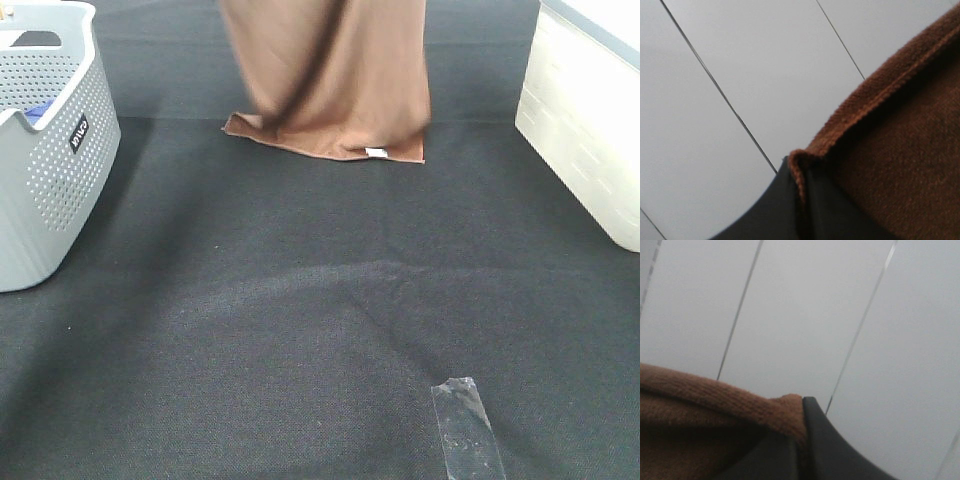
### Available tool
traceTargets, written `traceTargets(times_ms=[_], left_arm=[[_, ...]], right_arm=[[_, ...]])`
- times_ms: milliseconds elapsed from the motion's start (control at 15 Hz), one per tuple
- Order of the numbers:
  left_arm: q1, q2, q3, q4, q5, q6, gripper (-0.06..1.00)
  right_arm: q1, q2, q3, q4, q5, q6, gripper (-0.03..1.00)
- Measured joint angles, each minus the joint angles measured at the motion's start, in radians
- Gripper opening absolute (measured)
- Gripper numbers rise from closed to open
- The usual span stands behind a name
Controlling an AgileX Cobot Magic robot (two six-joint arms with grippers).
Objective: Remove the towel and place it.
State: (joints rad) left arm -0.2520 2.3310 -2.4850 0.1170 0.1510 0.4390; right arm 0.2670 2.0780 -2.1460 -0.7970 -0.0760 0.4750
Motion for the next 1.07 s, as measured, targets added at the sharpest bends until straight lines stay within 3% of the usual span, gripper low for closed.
traceTargets(times_ms=[133, 200, 400, 533, 733, 933, 1067], left_arm=[[-0.019, -0.020, 0.000, -0.058, 0.311, 0.000, 0.00], [-0.023, -0.027, 0.000, -0.110, 0.455, 0.000, 0.00], [-0.019, -0.036, 0.000, -0.159, 0.765, 0.000, 0.00], [-0.010, -0.045, 0.000, -0.157, 0.908, 0.000, 0.00], [-0.011, -0.080, -0.001, -0.188, 1.043, -0.037, 0.00], [-0.012, -0.136, -0.001, -0.213, 1.050, -0.119, 0.00], [-0.015, -0.215, 0.084, -0.221, 1.050, -0.177, 0.00]], right_arm=[[0.001, 0.014, 0.006, 0.107, 0.258, 0.062, 0.01], [0.004, 0.014, 0.007, 0.219, 0.392, 0.026, 0.01], [0.001, 0.014, 0.007, 0.613, 0.777, -0.275, 0.01], [-0.001, 0.004, 0.007, 0.764, 0.951, -0.409, 0.01], [-0.001, -0.063, 0.006, 0.807, 1.073, -0.461, 0.01], [0.000, -0.125, 0.004, 0.816, 1.191, -0.482, 0.01], [0.000, -0.149, 0.004, 0.832, 1.265, -0.496, 0.01]])
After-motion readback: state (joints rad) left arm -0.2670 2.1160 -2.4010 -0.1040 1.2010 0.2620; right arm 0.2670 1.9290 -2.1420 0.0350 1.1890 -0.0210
